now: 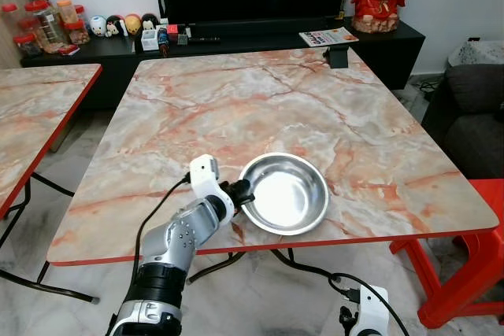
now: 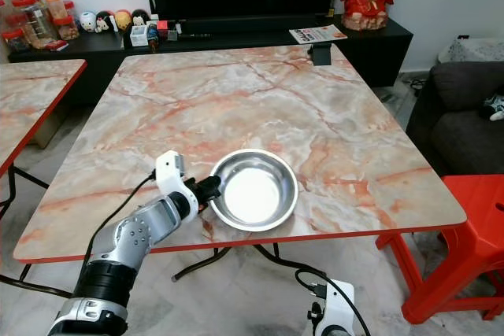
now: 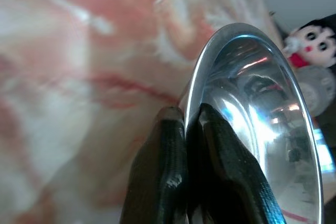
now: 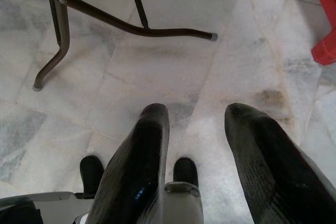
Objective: Setting the table
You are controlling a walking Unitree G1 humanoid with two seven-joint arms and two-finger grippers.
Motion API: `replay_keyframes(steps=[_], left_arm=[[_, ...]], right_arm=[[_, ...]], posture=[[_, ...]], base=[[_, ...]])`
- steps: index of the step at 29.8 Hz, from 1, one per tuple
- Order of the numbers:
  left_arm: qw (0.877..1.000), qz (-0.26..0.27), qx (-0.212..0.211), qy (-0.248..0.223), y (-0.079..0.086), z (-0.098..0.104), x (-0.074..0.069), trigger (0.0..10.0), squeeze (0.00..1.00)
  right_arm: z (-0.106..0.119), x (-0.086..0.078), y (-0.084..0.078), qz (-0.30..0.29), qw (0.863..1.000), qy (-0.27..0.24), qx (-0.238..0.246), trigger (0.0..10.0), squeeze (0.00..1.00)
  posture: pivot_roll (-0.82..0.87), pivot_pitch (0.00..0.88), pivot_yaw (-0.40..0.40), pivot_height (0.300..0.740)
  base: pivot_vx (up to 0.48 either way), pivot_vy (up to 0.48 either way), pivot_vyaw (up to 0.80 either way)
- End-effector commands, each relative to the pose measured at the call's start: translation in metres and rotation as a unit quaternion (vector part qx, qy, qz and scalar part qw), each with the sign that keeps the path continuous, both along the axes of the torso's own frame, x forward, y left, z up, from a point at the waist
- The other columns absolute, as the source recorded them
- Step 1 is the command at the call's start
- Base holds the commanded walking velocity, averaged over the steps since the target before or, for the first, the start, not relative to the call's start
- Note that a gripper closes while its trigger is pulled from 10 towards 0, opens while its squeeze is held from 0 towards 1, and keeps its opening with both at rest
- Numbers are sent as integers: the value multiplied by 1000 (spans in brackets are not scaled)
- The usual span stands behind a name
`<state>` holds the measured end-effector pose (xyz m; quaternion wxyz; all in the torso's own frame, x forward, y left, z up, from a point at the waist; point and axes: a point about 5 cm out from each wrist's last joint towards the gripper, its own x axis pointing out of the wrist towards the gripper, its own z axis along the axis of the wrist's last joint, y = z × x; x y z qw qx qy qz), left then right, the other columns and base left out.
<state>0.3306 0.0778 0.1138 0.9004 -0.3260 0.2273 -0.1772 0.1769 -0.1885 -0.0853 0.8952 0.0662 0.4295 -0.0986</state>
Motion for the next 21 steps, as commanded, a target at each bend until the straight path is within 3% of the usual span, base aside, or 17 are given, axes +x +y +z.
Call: replay_keyframes(steps=[1,6,12,21], left_arm=[[1000,10,-15,-5,-3,11,7,10000,0],[999,30,-12,-7,-8,13,11,10000,0],[999,39,23,15,-14,8,14,10000,0],[997,73,18,25,-9,6,16,10000,0]], right_arm=[[0,1,3,1,1000,-1,2,10000,0],[0,0,3,-2,1000,0,3,10000,0],[-1,-1,2,-4,1000,1,1,10000,0],[-1,-1,-1,-3,1000,2,0,10000,0]], posture=[[0,0,39,740],[-3,0,41,740],[-6,0,40,740],[-5,0,34,740]], base=[[0,0,0],[0,0,0],[0,0,0],[0,0,0]])
